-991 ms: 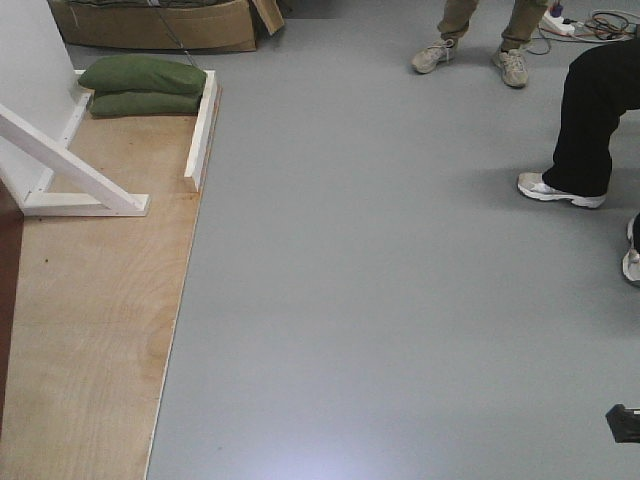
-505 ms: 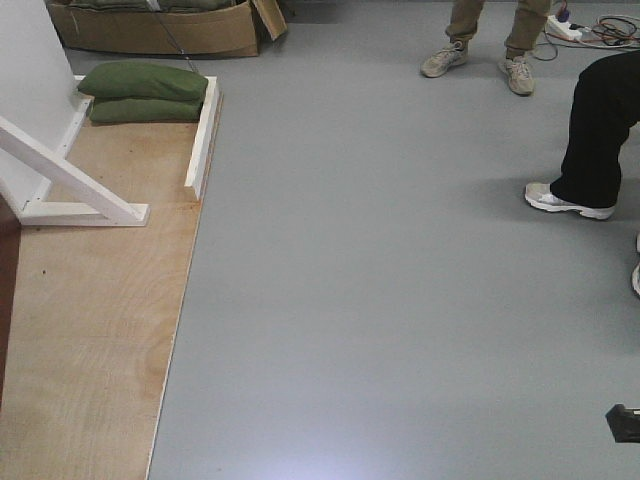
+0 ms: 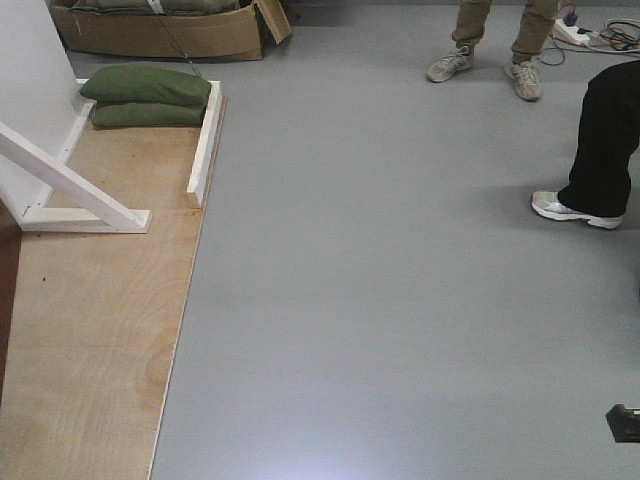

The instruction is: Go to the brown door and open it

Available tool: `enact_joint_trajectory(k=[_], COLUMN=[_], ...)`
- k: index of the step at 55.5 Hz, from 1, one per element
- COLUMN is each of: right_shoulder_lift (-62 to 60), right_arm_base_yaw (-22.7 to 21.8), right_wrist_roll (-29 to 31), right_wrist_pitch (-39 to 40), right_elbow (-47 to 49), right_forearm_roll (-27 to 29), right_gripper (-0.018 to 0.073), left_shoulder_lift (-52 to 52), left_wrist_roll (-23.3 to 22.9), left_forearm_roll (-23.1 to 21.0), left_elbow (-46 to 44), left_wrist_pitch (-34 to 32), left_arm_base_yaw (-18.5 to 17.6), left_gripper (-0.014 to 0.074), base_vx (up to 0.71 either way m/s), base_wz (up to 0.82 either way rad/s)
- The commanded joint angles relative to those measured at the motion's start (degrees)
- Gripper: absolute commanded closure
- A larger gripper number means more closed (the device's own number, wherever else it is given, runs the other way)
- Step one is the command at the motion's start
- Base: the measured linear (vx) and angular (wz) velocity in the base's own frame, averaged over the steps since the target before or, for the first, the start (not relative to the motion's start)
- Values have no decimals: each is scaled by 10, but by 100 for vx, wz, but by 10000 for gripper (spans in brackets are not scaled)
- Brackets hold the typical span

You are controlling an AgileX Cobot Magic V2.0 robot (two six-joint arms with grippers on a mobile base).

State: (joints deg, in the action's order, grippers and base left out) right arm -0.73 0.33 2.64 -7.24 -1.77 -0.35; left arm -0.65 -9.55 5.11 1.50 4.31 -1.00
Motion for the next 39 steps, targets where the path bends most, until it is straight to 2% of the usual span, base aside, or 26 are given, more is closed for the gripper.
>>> enact_joint_trajectory(k=[1, 39], right_shoulder_lift=[-6, -6], right_arm_base_yaw=[0, 0], right_wrist_roll=[3, 3], right_wrist_pitch=[46, 46], right_elbow=[-3, -3], right_forearm_roll=[-2, -2], right_gripper=[559, 559], left_shoulder_lift=[-8, -8], left_wrist_roll=[-3, -3], left_forearm_roll=[-2, -2], left_elbow=[-10, -10], left_wrist_pitch=[-43, -43], left_arm_base_yaw=[-1, -1], left_gripper=[600, 600], base_vx=[6, 2], base_wz=[0, 0])
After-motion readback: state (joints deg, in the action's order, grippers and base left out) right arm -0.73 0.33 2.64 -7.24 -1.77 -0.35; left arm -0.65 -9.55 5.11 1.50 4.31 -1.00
